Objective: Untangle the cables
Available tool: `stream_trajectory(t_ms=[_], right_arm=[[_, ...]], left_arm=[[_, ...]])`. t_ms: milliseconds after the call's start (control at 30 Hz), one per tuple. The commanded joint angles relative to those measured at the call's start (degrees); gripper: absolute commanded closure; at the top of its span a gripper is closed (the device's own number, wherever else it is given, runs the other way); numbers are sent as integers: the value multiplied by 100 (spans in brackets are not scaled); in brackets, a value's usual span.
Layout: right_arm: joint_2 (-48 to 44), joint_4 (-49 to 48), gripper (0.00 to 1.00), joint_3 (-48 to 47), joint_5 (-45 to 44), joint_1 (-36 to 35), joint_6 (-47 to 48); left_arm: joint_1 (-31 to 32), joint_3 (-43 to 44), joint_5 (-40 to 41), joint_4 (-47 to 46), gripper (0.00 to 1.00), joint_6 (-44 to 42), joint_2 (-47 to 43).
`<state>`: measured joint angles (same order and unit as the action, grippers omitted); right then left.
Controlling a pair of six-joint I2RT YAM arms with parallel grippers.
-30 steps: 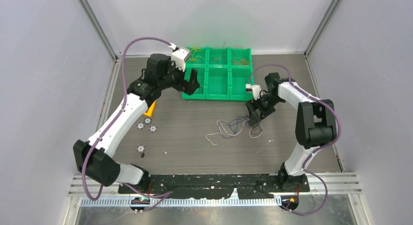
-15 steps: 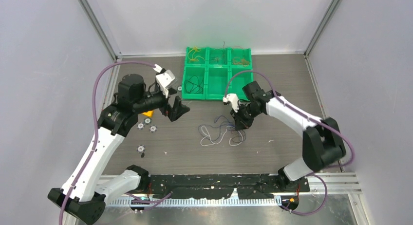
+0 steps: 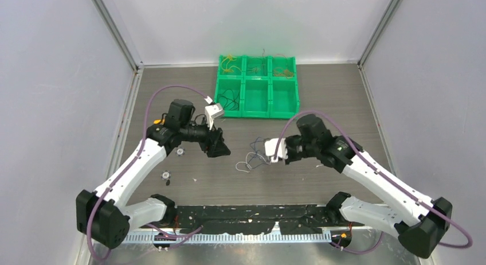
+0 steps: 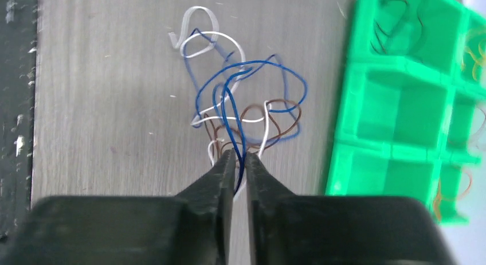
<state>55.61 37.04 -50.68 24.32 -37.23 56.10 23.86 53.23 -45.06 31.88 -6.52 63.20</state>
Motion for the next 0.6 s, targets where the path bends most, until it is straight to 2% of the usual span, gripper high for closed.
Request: stream_trajectory(t_ms=[0,33,100,167,233,300,367,500,567], right_arm=[[658,802,69,-53,-673,-965,239],[778,1040,45,-159,-717,-1140,57],[987,1311,25,-367,-847,-1180,-428],[938,1468,17,-569,-870,-1086,-680],[823,1531,15,-809,-712,-776,-945],[915,1612,20,-1115,-420,-213,-1176],[1315,1782,27,-1476,-40,517,-1460],[2517,2230,33,-2090,1105,2113,-1840],[2831,2187,36,-2131,1080,2372,-1856]], left_arm=[[-38,10,-543,-464,34,137,415],[-43,11,-580,-478,33,245,487],[-75,-86,-636,-605,30,379,439],[-172,-305,-635,-957,29,579,305],[-281,-477,-656,-1221,28,731,254],[-306,-544,-689,-1209,28,699,318],[-316,-595,-677,-1257,28,734,384],[-347,-714,-713,-1632,28,927,456],[-347,-677,-664,-1651,30,777,606]])
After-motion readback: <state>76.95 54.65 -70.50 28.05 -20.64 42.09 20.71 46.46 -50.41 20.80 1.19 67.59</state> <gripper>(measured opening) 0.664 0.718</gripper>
